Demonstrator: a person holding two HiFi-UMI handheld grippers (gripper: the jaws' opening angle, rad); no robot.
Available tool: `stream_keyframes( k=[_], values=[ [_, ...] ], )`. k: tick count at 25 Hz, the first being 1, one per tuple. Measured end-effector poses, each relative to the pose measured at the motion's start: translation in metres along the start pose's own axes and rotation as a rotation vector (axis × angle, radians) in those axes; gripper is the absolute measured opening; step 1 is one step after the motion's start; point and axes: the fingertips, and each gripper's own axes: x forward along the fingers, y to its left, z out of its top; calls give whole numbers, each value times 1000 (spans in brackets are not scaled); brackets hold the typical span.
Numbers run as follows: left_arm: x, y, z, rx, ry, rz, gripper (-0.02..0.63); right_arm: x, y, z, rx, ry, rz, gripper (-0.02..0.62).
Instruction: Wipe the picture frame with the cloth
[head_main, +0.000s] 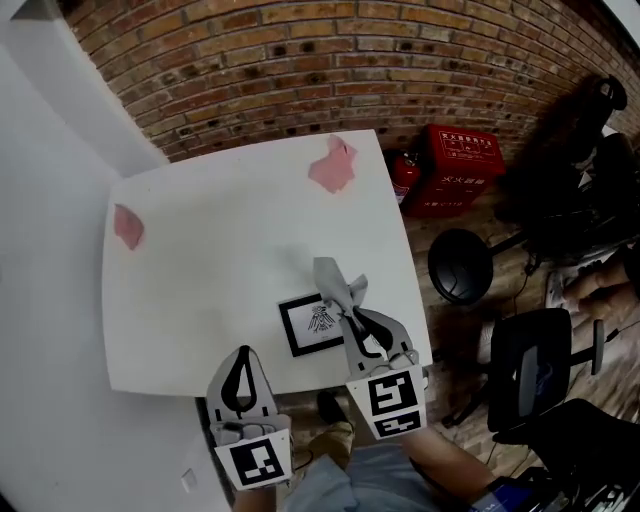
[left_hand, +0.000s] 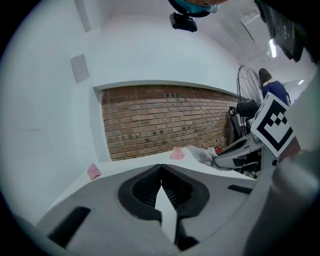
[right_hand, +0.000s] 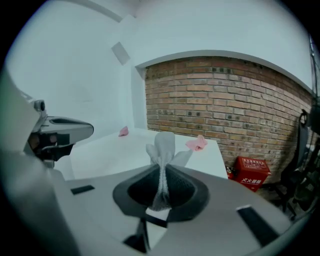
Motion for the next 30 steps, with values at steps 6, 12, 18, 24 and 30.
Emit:
stream_keyframes(
  k=[6, 12, 18, 24, 30],
  values=[
    [-18, 29, 1, -21, 7, 77, 9, 16, 35, 26, -41, -36, 80, 41],
    [-24, 55, -17, -44, 53, 150, 9, 44, 65, 24, -68, -6, 168, 41],
    [-18, 69, -56, -85, 131, 194, 9, 81, 87, 0, -90, 56, 238, 41],
    [-18, 73, -90, -120, 217, 228, 9, 103, 100, -29, -109, 136, 302, 41],
    [-14, 77, -104, -137, 242, 247, 9, 114, 103, -47, -117, 183, 328, 41]
  ],
)
